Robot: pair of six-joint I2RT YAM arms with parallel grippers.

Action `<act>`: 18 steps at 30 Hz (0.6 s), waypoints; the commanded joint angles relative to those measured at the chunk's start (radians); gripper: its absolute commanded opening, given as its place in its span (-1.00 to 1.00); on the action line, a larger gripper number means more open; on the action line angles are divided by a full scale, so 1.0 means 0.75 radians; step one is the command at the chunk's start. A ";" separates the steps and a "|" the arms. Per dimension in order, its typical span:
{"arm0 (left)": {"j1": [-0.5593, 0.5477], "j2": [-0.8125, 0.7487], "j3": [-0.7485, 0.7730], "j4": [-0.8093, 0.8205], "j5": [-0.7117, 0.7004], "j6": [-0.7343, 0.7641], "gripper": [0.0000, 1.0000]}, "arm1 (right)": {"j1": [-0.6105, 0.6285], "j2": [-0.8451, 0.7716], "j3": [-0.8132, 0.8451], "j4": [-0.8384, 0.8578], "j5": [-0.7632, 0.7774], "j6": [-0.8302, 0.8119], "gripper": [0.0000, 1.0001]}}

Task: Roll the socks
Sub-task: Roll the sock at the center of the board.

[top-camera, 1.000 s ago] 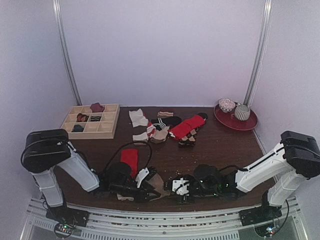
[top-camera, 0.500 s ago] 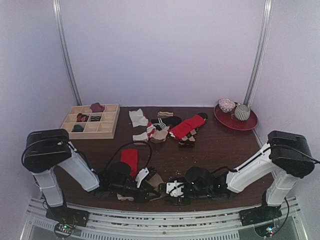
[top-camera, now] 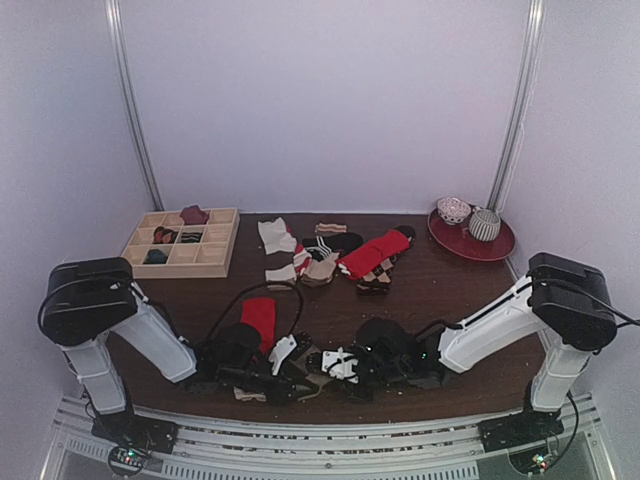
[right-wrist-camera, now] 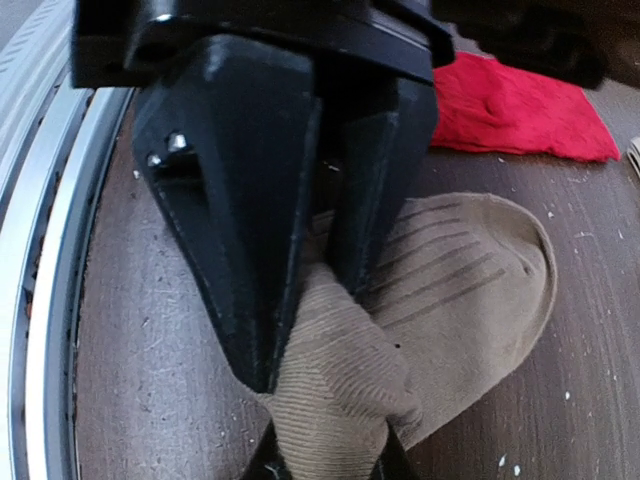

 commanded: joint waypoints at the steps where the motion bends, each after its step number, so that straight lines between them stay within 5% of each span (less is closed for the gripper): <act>1: -0.004 -0.038 -0.021 -0.458 -0.183 0.127 -0.80 | 0.003 0.089 0.067 -0.304 -0.183 0.150 -0.82; 7: -0.019 -0.356 0.012 -0.683 -0.353 0.221 -0.25 | -0.007 0.096 0.213 -0.679 -0.175 0.251 -0.84; 18: -0.067 -0.867 -0.154 -0.710 -0.412 0.232 -0.06 | -0.059 0.301 0.555 -1.241 -0.350 0.364 -0.82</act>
